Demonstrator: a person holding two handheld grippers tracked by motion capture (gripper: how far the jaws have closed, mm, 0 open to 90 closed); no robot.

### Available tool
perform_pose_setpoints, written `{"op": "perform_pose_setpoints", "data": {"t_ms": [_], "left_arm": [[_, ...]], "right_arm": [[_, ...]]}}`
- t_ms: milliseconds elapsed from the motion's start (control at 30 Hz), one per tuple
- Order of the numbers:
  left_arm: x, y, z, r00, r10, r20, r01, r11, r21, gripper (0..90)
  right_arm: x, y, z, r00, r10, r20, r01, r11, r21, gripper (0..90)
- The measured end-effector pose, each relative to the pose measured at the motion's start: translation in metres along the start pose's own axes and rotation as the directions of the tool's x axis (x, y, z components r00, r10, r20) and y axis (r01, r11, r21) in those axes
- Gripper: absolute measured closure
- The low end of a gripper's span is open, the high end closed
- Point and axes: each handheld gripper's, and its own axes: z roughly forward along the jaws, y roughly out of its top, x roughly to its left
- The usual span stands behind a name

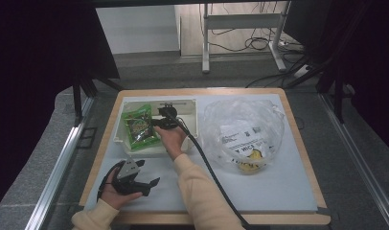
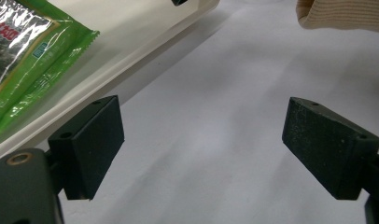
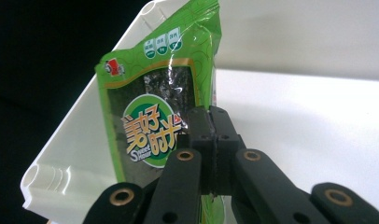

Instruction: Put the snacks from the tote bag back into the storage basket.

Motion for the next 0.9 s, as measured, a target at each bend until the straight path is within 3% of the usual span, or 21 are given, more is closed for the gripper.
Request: {"op": "perform_pose_setpoints", "data": {"t_ms": [267,333,367,500,700,900], "left_arm": [[0.000,0.000,0.000,1.0000,0.002,0.001,-0.002,1.0000,0.000,12.7],[0.000,0.000,0.000,1.0000,0.001,0.002,-0.001,1.0000,0.001,12.6],[0.000,0.000,0.000,1.0000,-0.002,0.003,0.002,1.0000,0.001,12.7],[0.000,0.000,0.000,1.0000,0.000,0.005,0.000,1.0000,0.001,12.8],[0.000,0.000,0.000,1.0000,0.001,0.002,-0.001,1.0000,0.004,12.8],[0.000,0.000,0.000,1.0000,0.003,0.000,-0.003,1.0000,0.007,12.7]], "right_arm": [[-0.004,-0.001,0.007,0.9994,0.018,0.028,-0.018,1.000,-0.006,89.2],[-0.004,-0.002,0.009,0.9994,0.009,0.034,-0.010,1.000,0.008,81.7],[-0.004,-0.003,0.009,0.9993,-0.001,0.038,0.000,1.000,0.014,74.4],[-0.002,-0.001,0.005,0.9987,-0.039,0.034,0.038,0.999,0.036,64.0],[0.005,0.003,-0.007,0.9959,-0.089,-0.011,0.090,0.995,0.039,54.3],[0.015,0.007,-0.024,0.9809,-0.190,-0.043,0.191,0.981,0.036,45.6]]}}
